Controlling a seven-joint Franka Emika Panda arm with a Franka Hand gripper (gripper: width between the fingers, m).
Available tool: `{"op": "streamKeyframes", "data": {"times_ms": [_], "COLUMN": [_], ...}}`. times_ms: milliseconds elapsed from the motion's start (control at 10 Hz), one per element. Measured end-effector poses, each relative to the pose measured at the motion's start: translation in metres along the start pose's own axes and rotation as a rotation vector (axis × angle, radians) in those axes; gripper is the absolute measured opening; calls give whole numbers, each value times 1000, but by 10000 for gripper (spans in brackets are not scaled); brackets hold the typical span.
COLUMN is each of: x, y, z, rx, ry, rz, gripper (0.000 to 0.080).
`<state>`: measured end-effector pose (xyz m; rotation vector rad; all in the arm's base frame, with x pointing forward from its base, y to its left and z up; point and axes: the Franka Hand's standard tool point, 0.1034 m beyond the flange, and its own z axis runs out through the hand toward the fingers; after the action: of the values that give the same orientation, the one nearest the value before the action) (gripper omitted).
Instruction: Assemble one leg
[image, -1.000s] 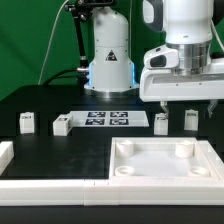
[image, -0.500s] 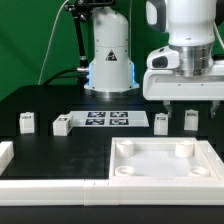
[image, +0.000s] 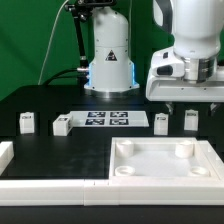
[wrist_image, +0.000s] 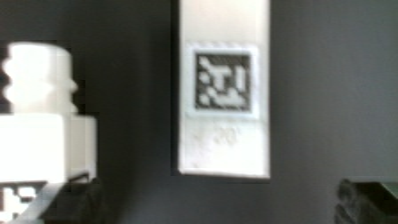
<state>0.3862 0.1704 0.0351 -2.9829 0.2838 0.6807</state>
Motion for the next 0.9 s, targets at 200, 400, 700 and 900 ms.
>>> {"op": "streamKeyframes", "data": {"times_ms": [200, 400, 700, 900], "x": [3, 2, -7, -8], "y": [3, 4, 0, -7], "z": [0, 2, 10, 18], "rx": [-8, -18, -52, -62], "ry": [-137, -314, -564, -597], "rz": [-4, -16, -31, -39], "gripper": [649, 649, 649, 649]}}
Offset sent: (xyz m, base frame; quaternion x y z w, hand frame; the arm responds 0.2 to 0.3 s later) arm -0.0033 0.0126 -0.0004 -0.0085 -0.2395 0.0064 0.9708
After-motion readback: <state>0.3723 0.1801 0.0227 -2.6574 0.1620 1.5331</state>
